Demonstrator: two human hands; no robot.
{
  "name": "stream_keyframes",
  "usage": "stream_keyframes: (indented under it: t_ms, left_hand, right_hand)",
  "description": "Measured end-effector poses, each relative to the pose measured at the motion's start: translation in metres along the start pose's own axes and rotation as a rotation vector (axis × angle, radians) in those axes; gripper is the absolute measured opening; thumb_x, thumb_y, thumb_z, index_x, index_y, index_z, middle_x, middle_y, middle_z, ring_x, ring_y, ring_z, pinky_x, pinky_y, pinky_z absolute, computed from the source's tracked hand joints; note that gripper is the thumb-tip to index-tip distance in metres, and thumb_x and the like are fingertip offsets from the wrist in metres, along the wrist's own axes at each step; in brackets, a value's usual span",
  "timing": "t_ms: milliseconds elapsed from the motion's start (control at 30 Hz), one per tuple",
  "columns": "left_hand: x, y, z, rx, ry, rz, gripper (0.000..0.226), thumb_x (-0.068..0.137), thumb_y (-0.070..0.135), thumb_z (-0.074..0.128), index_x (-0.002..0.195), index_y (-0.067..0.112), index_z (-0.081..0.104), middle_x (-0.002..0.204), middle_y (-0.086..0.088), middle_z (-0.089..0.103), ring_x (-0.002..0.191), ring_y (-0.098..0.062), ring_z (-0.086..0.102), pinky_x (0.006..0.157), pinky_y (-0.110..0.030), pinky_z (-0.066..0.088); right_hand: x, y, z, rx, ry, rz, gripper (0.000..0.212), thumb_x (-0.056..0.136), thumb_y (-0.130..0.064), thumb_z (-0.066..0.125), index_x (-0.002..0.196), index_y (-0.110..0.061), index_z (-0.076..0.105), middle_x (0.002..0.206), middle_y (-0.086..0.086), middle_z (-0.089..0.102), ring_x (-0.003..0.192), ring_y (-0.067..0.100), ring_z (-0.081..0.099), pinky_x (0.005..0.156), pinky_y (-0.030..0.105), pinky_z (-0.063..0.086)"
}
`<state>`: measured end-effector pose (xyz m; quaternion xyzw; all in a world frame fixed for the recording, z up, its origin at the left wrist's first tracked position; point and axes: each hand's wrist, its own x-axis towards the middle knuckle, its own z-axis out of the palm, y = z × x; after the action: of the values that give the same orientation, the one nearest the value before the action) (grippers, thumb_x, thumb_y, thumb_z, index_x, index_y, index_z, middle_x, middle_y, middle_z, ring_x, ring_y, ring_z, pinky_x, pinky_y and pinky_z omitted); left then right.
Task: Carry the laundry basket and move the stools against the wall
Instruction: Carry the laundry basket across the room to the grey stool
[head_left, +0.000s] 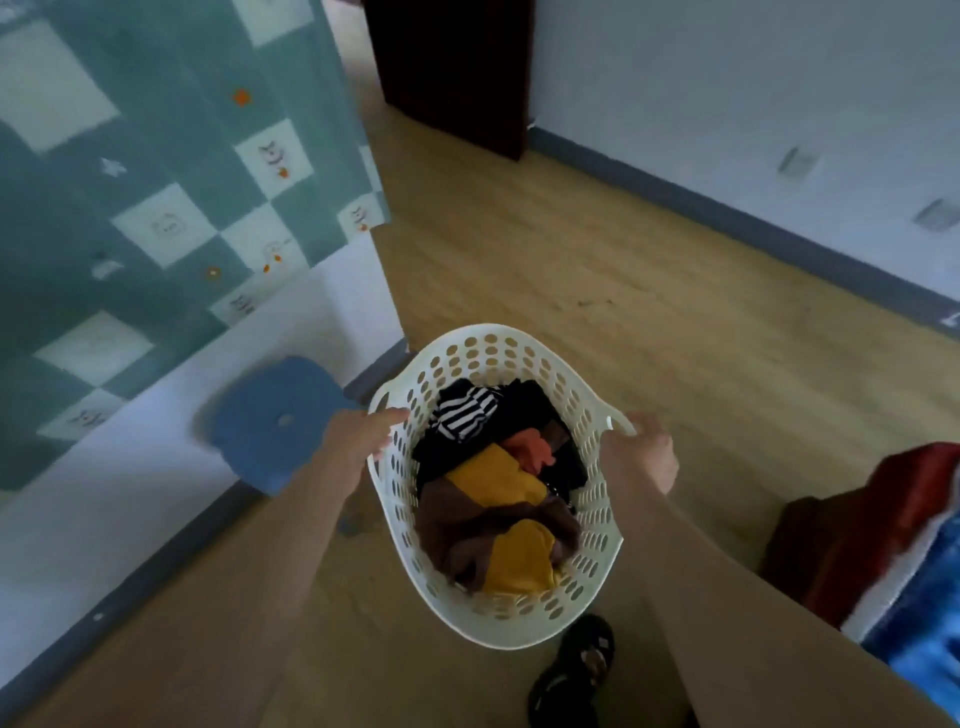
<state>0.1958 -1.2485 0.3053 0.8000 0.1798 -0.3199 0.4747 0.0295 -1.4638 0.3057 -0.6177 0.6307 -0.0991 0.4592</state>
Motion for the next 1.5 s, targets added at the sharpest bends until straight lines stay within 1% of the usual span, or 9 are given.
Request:
stream_keyframes:
  t_ms: [233,400,533,600,700,833,1100,1333,1500]
  left_hand:
    - [0.011,0.114,0.123,0.058,-0.113,0.069,0.046,0.076,0.012,0.076,0.114,-0.009,0.06,0.074,-0.012,0.057,0.061,-0.02,0.048,0.079,-0.038,0.046]
    - [0.014,0.183,0.231,0.119,-0.257,0.106,0.039,0.086,0.014,0.066,0.122,-0.001,0.056,0.103,-0.01,0.054,0.086,-0.018,0.053,0.082,-0.033,0.042]
    - [0.026,0.234,0.306,0.195,-0.32,0.126,0.027,0.082,0.01,0.069,0.106,-0.001,0.063,0.083,-0.008,0.058,0.085,-0.022,0.053,0.096,-0.041,0.047]
    - [0.033,0.258,0.339,0.248,-0.337,0.154,0.011,0.078,0.009,0.07,0.077,0.003,0.06,0.067,-0.007,0.052,0.069,-0.024,0.051,0.087,-0.042,0.049]
    - [0.041,0.303,0.396,0.327,-0.385,0.152,0.035,0.078,0.007,0.068,0.056,0.011,0.041,0.055,-0.006,0.041,0.051,-0.022,0.041,0.067,-0.035,0.043]
    - [0.06,0.366,0.476,0.378,-0.458,0.159,0.013,0.077,0.002,0.068,0.071,0.003,0.057,0.06,-0.008,0.05,0.053,-0.02,0.047,0.054,-0.031,0.041]
    - [0.057,0.449,0.626,0.438,-0.589,0.269,0.023,0.078,0.003,0.068,0.101,0.002,0.063,0.074,-0.006,0.059,0.065,-0.014,0.056,0.066,-0.03,0.046]
    - [0.037,0.487,0.768,0.511,-0.648,0.326,0.027,0.079,0.001,0.067,0.105,-0.002,0.064,0.075,-0.008,0.06,0.066,-0.014,0.058,0.066,-0.031,0.046]
    - [0.034,0.502,0.864,0.581,-0.662,0.281,0.027,0.078,0.0,0.067,0.105,-0.003,0.064,0.077,-0.008,0.061,0.068,-0.015,0.058,0.079,-0.035,0.047]
  right_hand:
    - [0.112,-0.056,-0.092,0.173,0.016,0.049,0.045,0.086,-0.006,0.051,0.125,-0.026,0.061,0.101,0.012,0.073,0.053,0.015,0.053,0.054,0.028,0.047]
    - [0.183,-0.075,-0.149,0.311,0.094,0.124,0.045,0.088,-0.005,0.052,0.128,-0.026,0.06,0.081,0.002,0.065,0.043,0.009,0.04,0.042,0.024,0.035]
    - [0.238,-0.085,-0.188,0.377,0.154,0.143,0.05,0.086,-0.002,0.049,0.129,-0.027,0.059,0.074,0.001,0.063,0.039,0.009,0.036,0.038,0.023,0.031]
    - [0.263,-0.089,-0.204,0.401,0.17,0.143,0.053,0.084,0.001,0.047,0.128,-0.026,0.06,0.07,-0.002,0.061,0.037,0.008,0.034,0.035,0.022,0.029]
    - [0.308,-0.101,-0.227,0.466,0.213,0.159,0.046,0.082,-0.001,0.048,0.117,-0.027,0.064,0.07,-0.001,0.062,0.042,0.011,0.042,0.042,0.023,0.035]
    - [0.375,-0.123,-0.261,0.517,0.353,0.229,0.036,0.081,-0.003,0.052,0.105,-0.018,0.073,0.088,0.003,0.072,0.073,0.021,0.062,0.067,0.027,0.049]
    - [0.473,-0.146,-0.32,0.585,0.548,0.345,0.028,0.082,-0.005,0.055,0.086,-0.02,0.078,0.072,-0.002,0.069,0.076,0.021,0.063,0.077,0.034,0.055]
    - [0.563,-0.136,-0.385,0.625,0.613,0.45,0.007,0.08,-0.014,0.067,0.08,-0.016,0.073,0.067,0.003,0.064,0.078,0.027,0.063,0.076,0.035,0.054]
    - [0.641,-0.121,-0.429,0.616,0.598,0.475,0.018,0.078,-0.016,0.067,0.061,-0.021,0.066,0.075,0.01,0.072,0.081,0.031,0.068,0.081,0.041,0.058]
